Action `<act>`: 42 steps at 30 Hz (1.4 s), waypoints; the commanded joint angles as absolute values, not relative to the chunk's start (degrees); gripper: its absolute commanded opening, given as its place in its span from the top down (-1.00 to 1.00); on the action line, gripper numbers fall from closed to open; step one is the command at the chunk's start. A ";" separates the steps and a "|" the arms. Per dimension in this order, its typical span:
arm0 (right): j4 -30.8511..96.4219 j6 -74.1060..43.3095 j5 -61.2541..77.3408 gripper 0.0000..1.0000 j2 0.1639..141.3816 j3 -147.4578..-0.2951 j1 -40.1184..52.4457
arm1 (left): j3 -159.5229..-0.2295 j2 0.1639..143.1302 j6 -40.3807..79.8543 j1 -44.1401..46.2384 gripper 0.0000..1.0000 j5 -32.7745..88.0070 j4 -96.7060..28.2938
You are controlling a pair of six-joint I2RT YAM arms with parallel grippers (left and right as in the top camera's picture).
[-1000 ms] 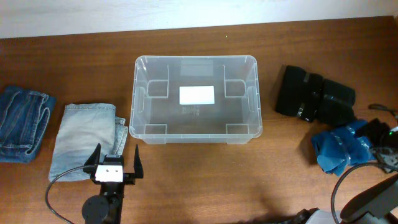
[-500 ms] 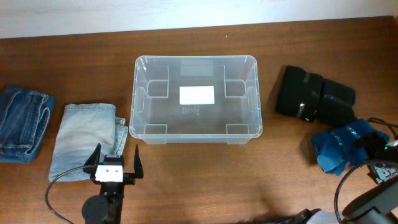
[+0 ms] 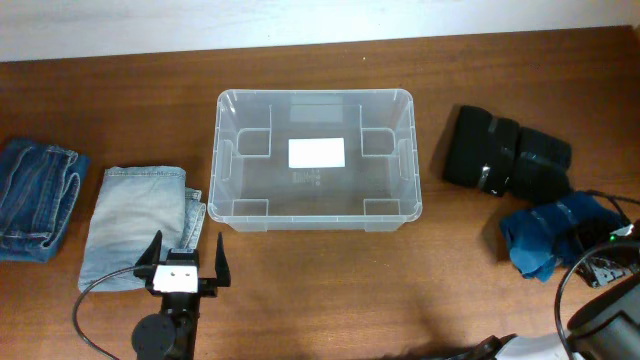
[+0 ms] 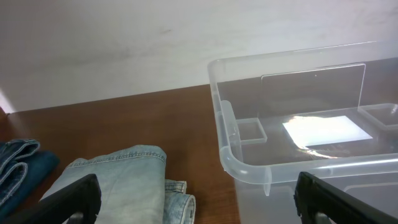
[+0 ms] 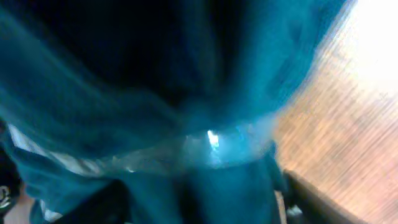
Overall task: Pack container
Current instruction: 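Close the right gripper on the teal taped garment and lift it, then carry the teal garment left and lower it into the bin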
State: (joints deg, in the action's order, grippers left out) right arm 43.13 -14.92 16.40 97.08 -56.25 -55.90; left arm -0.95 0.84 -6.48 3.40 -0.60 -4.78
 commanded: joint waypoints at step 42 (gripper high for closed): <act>60.95 -7.03 22.52 0.92 70.19 -86.72 -12.73 | -0.51 0.34 -7.38 3.16 -0.99 -0.19 -4.73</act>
